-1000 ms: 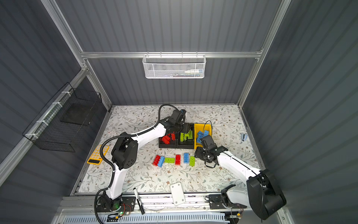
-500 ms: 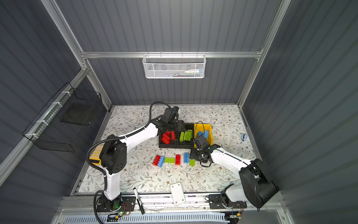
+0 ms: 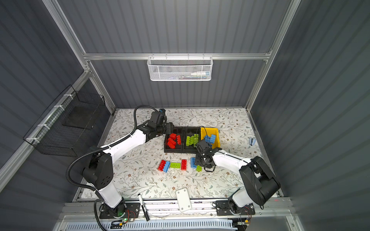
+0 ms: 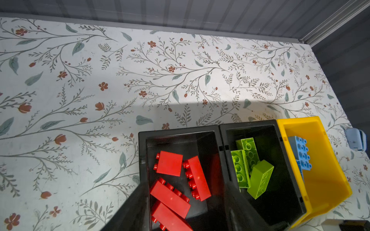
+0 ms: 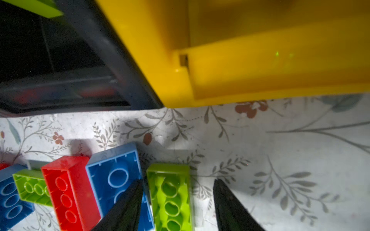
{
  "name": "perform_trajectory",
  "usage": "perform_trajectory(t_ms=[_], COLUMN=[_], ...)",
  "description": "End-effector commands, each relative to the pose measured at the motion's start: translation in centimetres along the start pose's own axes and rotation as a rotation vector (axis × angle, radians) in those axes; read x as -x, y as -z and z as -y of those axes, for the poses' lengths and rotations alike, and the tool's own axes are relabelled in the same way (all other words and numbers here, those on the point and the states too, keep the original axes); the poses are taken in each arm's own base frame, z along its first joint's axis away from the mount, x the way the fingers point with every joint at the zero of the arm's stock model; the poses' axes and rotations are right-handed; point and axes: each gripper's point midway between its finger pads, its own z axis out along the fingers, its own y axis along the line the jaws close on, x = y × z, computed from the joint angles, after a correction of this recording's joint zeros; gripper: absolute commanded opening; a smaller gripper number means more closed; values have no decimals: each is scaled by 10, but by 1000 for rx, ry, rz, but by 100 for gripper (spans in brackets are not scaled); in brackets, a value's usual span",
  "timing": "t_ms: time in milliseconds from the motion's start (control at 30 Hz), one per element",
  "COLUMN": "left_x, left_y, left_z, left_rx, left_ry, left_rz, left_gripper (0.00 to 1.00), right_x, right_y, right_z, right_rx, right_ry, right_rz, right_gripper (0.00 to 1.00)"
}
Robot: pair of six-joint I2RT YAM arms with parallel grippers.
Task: Sort the legos into containers by color
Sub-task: Pick up the lego from the center of the table.
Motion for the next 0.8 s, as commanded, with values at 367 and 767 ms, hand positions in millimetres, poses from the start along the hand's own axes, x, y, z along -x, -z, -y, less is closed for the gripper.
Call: perform_trajectory(t_ms=[367, 767], left_x=[2, -11], left_y=[2, 2], left_z=[2, -12], left_rx=[-9, 21], left_ry=[3, 6], left_rz=[6, -22], left_gripper=[63, 63], right_x=[-7, -5], right_y=[-10, -2], right_z=[12, 18], right_rx=[-109, -147], right_ry=[24, 22], right_rz=[-27, 1], right_gripper=[54, 35])
